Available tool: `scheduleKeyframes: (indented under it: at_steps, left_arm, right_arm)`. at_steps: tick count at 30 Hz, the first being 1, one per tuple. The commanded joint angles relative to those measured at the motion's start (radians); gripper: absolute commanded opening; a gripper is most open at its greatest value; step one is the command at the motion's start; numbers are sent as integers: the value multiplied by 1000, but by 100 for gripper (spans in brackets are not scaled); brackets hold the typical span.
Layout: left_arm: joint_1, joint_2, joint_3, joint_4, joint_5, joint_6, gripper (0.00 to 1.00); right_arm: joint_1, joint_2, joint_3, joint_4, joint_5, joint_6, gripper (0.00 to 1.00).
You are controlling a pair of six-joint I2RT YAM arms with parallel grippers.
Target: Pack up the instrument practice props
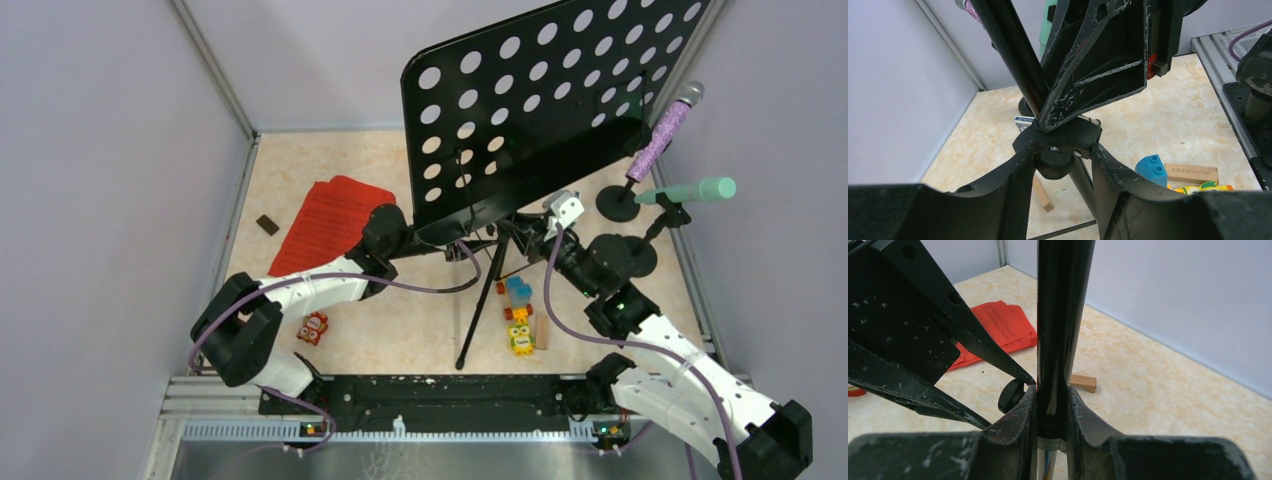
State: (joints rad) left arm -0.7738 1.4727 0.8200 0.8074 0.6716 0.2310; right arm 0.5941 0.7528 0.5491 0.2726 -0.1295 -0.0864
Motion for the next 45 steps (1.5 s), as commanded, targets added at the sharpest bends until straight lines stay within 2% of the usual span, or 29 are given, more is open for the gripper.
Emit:
scheduleKeyframes:
  at_steps: [1,6,12,16,22,33,38,42,45]
  left_arm:
    - [-2,-22,30,-31,-18,-1,46]
    - [-2,-24,31,-65,-64,-81,44]
    - [-3,-38,-11,-30,-118,-310,41]
    - [-2,-38,-27,-30,-197,-503,30]
    - [-2,-10,32,-182,-313,-825,18]
    - [-2,21,44,-246,-324,-1222,1]
    - [-3,35,31,-309,-326,-1452,0]
    - [-2,69,-11,-274,-289,-1704,0]
    - [-5,112,-62,-136,-264,-1909,0]
  right_arm:
    - [18,-4,-28,-50,-84,-30,0]
    - [18,-3,-28,-50,-84,-29,0]
    - [18,-3,-30,-49,-84,-29,0]
    - [18,-3,-30,-46,-85,-27,0]
    - [19,-4,-29,-47,-86,-26,0]
    - [19,-9,-32,-46,-85,-26,0]
    - [18,-7,-34,-44,-85,-24,0]
    - [18,-8,-34,-44,-87,-23,0]
    - [19,-9,-35,-46,-87,-23,0]
